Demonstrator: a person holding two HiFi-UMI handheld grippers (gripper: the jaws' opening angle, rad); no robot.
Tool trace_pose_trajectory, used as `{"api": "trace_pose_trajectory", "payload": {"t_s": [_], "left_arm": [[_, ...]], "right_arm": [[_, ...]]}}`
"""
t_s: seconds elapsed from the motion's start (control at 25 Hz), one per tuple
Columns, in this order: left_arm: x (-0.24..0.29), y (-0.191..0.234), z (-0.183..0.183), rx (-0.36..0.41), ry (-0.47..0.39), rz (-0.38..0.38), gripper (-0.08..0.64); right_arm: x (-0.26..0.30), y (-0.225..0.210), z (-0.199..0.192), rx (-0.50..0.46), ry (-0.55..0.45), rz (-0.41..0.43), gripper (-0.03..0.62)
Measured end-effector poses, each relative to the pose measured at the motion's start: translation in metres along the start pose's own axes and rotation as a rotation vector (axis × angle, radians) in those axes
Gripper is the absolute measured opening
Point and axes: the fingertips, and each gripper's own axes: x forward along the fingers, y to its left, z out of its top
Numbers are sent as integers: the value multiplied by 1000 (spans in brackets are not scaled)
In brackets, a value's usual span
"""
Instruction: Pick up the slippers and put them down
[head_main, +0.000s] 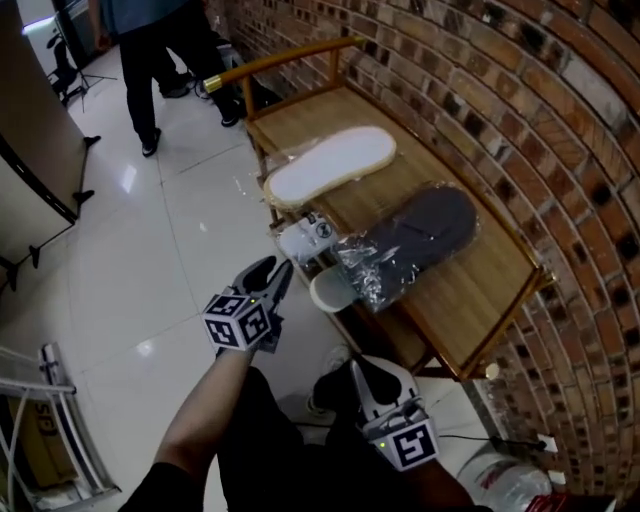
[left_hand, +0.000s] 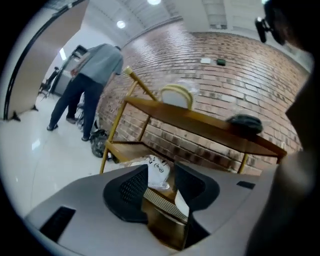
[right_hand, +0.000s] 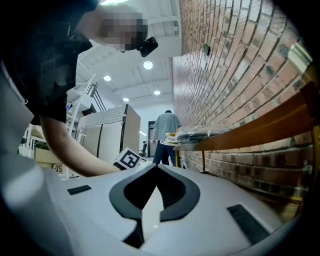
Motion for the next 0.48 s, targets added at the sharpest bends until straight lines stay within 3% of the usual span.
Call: {"api": "trace_pose_trajectory", "payload": {"t_s": [0.2,0.36,0.48], "left_arm": [[36,38,-19,-325,20,-5,227],[61,46,-30,-509,43,-72,227],[74,47,-32,-646,15,-128,215]], "right_arm": [[17,10,-1,10,10,39,9],[26,14,-4,3,32,50,9],[32,15,-8,19,52,51,9]]}}
